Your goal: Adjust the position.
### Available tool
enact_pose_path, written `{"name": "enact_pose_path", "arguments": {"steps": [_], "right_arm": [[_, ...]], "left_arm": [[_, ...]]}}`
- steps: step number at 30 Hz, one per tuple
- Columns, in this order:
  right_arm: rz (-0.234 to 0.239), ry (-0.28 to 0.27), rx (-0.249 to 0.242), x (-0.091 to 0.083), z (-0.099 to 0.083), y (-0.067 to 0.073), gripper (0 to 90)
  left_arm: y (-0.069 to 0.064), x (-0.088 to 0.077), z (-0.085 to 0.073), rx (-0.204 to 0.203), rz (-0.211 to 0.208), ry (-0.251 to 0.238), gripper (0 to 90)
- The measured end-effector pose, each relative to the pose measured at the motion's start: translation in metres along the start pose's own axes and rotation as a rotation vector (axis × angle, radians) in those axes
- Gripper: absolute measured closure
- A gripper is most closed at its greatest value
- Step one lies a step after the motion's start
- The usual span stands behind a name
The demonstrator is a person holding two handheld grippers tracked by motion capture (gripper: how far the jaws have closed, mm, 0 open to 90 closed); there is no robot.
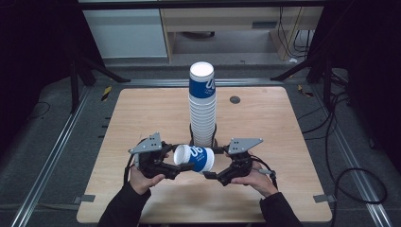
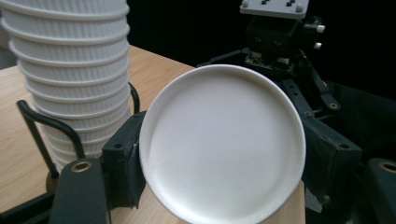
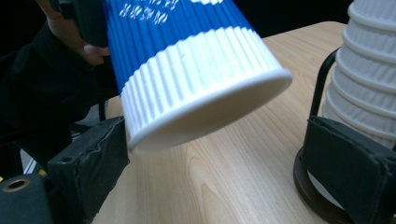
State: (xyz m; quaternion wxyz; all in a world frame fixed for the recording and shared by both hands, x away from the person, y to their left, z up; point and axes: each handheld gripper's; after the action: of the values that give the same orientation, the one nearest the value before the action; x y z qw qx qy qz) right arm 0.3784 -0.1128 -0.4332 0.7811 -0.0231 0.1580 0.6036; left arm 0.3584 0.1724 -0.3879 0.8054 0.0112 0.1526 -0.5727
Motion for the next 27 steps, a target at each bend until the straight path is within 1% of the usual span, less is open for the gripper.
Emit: {"name": "enact_pose_path", "arguments": {"steps": [3,4,5,12,13,14,18,20,21,22,23,27], "right_arm": [[0.019,0.004,-0.003,0.001,0.000,0.001,6.2],[0.028,0.005,-0.005,0.003,0.000,0.002,5.7],[0.028,0.005,-0.005,0.003,0.000,0.002,5.7],[0.079,0.005,-0.013,0.009,0.000,0.004,4.7],[0.079,0.005,-0.013,0.009,0.000,0.004,4.7],[0.089,0.009,-0.018,0.011,-0.001,0.005,4.6],[0.096,0.012,-0.021,0.013,-0.001,0.006,4.6],[0.110,0.014,-0.027,0.013,-0.001,0.006,6.9],[0.106,0.015,-0.033,0.013,-0.001,0.006,7.8],[0.110,0.016,-0.035,0.013,-0.001,0.007,10.9],[0.121,0.015,-0.041,0.013,-0.002,0.007,11.9],[0.124,0.013,-0.043,0.013,-0.002,0.007,13.2]], "left_arm": [[-0.002,0.002,0.000,0.011,-0.012,0.007,26.4],[-0.003,0.003,0.000,0.009,-0.023,0.010,26.4],[-0.003,0.003,0.000,0.009,-0.023,0.010,26.4],[-0.006,0.009,-0.001,0.014,-0.056,0.030,26.5],[-0.006,0.010,-0.001,0.013,-0.062,0.033,26.5],[-0.007,0.011,-0.002,0.011,-0.067,0.041,26.5],[-0.008,0.013,-0.003,0.011,-0.077,0.047,26.5],[-0.008,0.014,-0.003,0.016,-0.080,0.053,26.5],[-0.008,0.015,-0.003,0.015,-0.080,0.054,26.4],[-0.007,0.015,-0.004,0.012,-0.082,0.060,26.5],[-0.006,0.015,-0.004,0.010,-0.082,0.058,26.5],[-0.005,0.015,-0.004,-0.002,-0.089,0.054,26.3]]}}
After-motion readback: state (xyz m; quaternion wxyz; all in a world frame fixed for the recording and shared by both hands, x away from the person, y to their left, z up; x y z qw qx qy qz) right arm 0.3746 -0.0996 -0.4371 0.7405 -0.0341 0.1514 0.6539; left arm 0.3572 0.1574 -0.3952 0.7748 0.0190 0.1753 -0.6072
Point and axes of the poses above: each handheld gripper's, and its own axes: x roughly forward along the jaws, z roughly out of its top, y roughly to its left, and after that the axes turned 3 degrees about -y, right-handed
